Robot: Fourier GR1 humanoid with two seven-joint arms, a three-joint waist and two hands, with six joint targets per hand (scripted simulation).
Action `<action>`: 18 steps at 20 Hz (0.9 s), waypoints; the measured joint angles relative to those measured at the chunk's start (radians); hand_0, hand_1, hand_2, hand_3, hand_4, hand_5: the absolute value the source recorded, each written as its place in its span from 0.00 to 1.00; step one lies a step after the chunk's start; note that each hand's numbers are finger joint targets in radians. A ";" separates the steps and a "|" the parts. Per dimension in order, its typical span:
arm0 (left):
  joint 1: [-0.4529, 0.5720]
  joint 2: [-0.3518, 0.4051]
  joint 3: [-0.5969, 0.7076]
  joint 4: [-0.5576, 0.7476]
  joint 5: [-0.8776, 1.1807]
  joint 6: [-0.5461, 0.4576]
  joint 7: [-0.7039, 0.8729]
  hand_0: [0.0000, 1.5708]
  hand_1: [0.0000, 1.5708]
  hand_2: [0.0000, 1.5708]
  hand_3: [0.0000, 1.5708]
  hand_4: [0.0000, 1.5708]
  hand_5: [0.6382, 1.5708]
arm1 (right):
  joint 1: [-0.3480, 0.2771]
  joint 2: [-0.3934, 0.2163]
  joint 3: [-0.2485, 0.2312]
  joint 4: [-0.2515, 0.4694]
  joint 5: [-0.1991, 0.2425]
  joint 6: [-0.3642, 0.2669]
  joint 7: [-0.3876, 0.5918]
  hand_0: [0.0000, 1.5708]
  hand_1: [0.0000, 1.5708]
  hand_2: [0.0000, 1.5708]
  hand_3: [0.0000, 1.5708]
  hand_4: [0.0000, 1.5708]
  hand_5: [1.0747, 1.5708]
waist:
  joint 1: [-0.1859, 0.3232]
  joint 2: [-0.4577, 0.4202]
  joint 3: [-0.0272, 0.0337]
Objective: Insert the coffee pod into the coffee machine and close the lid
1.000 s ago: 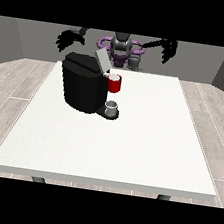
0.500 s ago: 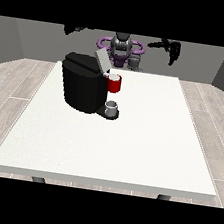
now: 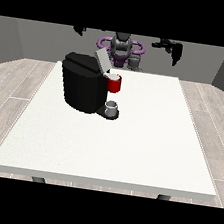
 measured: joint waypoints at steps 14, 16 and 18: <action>0.145 -0.023 -0.119 -0.292 0.112 0.051 0.087 0.00 0.00 0.00 0.00 0.00 1.00 | -0.175 0.010 -0.053 0.160 -0.017 0.031 -0.025 0.00 0.00 0.00 0.00 0.00 1.00 | 0.037 0.138 0.0004; 0.156 -0.011 -0.116 -0.313 0.119 0.062 0.092 0.00 0.00 0.00 0.00 0.00 1.00 | -0.184 0.017 -0.047 0.171 -0.021 0.045 -0.029 0.00 0.00 0.00 0.00 0.00 1.00 | 0.016 0.156 0.0003; 0.181 -0.007 -0.126 -0.349 0.128 0.061 0.101 0.00 0.00 0.00 0.00 0.00 1.00 | -0.207 0.010 -0.060 0.202 -0.025 0.054 -0.036 0.00 0.00 0.00 0.00 0.00 1.00 | 0.018 0.169 0.0003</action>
